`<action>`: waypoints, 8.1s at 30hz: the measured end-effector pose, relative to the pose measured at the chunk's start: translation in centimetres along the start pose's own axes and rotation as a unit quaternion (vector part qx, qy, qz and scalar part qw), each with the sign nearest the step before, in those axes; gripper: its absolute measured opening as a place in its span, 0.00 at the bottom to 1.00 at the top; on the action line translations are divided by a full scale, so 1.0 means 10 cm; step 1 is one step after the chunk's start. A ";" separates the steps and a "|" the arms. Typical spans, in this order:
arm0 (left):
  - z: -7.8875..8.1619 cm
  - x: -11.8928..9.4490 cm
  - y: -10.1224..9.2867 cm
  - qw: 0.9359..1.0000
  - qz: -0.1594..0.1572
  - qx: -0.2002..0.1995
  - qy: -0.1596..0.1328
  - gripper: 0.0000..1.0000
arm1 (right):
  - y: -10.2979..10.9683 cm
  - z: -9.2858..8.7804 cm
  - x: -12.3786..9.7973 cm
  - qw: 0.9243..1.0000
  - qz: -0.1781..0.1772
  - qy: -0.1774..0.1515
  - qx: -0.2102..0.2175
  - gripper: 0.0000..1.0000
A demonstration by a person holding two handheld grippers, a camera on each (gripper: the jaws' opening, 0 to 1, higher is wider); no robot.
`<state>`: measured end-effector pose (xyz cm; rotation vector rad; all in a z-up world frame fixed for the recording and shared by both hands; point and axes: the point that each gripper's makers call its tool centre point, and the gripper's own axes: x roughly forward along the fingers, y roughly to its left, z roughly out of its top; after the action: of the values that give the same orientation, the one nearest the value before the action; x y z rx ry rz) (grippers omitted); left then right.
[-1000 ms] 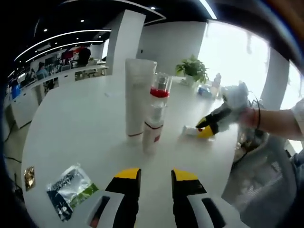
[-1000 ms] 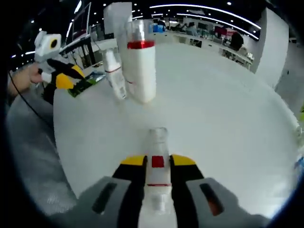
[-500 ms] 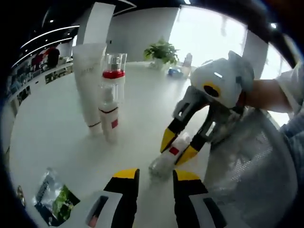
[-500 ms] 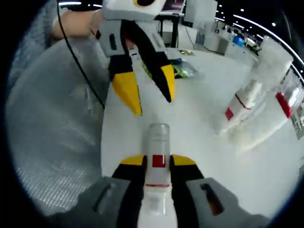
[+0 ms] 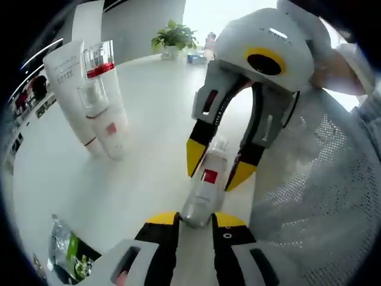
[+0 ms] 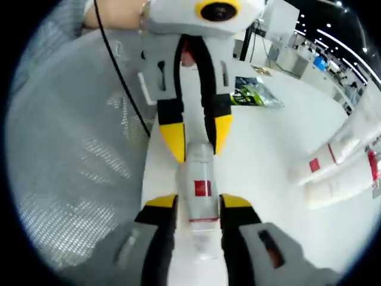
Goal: Arrange the skincare products in the storage area until every visible bottle or jar stands upright without overlapping.
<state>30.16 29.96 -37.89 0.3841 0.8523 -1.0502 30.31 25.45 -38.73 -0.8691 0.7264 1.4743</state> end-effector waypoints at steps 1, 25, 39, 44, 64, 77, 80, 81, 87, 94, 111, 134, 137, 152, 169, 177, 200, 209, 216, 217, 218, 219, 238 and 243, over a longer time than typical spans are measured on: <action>0.00 0.00 0.00 1.000 0.000 0.000 0.000 0.22 | -0.02 -0.05 -0.02 1.000 -0.003 0.004 0.004 0.31; -0.07 0.02 0.17 0.998 0.015 -0.053 -0.008 0.21 | -0.14 0.88 -0.65 0.990 -0.025 -0.142 -0.006 0.19; -0.02 0.04 0.18 0.998 0.019 -0.055 -0.033 0.24 | -0.17 1.19 -0.54 0.986 -0.019 -0.163 -0.026 0.19; 0.04 0.07 0.14 0.996 0.013 -0.073 -0.056 0.26 | -0.16 1.27 -0.50 0.985 -0.014 -0.172 -0.022 0.19; 0.14 0.05 0.11 0.996 0.029 -0.021 -0.076 0.24 | -0.18 1.26 -0.51 0.981 -0.061 -0.183 -0.030 0.21; 0.06 -0.04 0.51 0.985 0.114 -0.097 -0.091 0.23 | -0.44 0.95 -0.40 0.943 -0.238 -0.174 0.155 0.41; 0.07 -0.03 0.51 0.984 0.117 -0.099 -0.093 0.23 | -0.52 0.93 -0.34 0.934 -0.240 -0.180 0.196 0.41; 0.07 -0.03 0.51 0.984 0.118 -0.095 -0.093 0.23 | -0.53 0.93 -0.33 0.930 -0.236 -0.187 0.213 0.41; 0.08 -0.02 0.51 0.983 0.121 -0.099 -0.094 0.23 | -0.58 0.92 -0.15 0.906 -0.205 -0.209 0.306 0.39; 0.06 -0.02 0.53 0.983 0.128 -0.098 -0.088 0.23 | -0.53 1.03 -0.06 0.920 -0.231 -0.193 0.250 0.27; -0.08 -0.07 0.42 0.989 0.058 -0.122 -0.056 0.24 | -0.47 1.04 -0.03 0.956 -0.144 -0.210 0.149 0.22; -0.04 -0.01 0.22 0.995 0.027 -0.089 -0.046 0.24 | -0.53 0.49 0.10 0.977 -0.149 -0.100 0.113 0.23; -0.04 -0.01 0.25 0.994 0.028 -0.099 -0.048 0.24 | -0.54 0.54 0.05 0.969 -0.152 -0.126 0.151 0.25; -0.03 -0.01 0.33 0.991 0.046 -0.111 -0.060 0.24 | -0.60 0.74 0.17 0.948 -0.175 -0.175 0.202 0.24; -0.02 0.00 0.33 0.991 0.054 -0.107 -0.061 0.24 | -1.12 0.12 -0.18 0.895 -0.284 -0.159 0.306 0.24; -0.01 0.01 0.35 0.992 0.055 -0.100 -0.060 0.24 | -1.36 0.00 -0.24 0.884 -0.308 -0.142 0.321 0.24; 0.02 0.02 0.37 0.991 0.049 -0.104 -0.066 0.24 | -1.38 -0.11 -0.16 0.905 -0.294 -0.100 0.291 0.18; 0.02 0.03 0.37 0.991 0.052 -0.103 -0.066 0.23 | -1.37 -0.10 -0.15 0.904 -0.299 -0.097 0.290 0.17; 0.02 0.02 0.39 0.990 0.056 -0.109 -0.063 0.23 | -1.34 -0.13 -0.19 0.903 -0.293 -0.092 0.300 0.18; 0.00 0.00 0.41 0.990 0.058 -0.116 -0.056 0.24 | -1.33 -0.15 -0.22 0.902 -0.294 -0.089 0.304 0.18; -0.01 -0.01 0.42 0.989 0.060 -0.123 -0.052 0.24 | -1.33 -0.15 -0.24 0.901 -0.294 -0.089 0.307 0.18; 0.02 -0.07 0.48 0.985 0.064 -0.146 -0.064 0.24 | -1.33 -0.17 -0.31 0.896 -0.294 -0.095 0.318 0.18; 0.48 -1.32 1.30 0.905 0.252 -0.209 -0.272 0.23 | -1.13 0.26 -0.67 0.881 -0.262 -0.199 0.340 0.20; 0.46 -1.66 1.36 0.895 0.271 -0.206 -0.287 0.23 | -1.06 0.47 -0.65 0.879 -0.228 -0.235 0.347 0.21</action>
<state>40.33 43.29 -23.73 -0.0636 0.3723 -0.3956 40.36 26.88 -30.20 -0.0907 0.5632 0.8388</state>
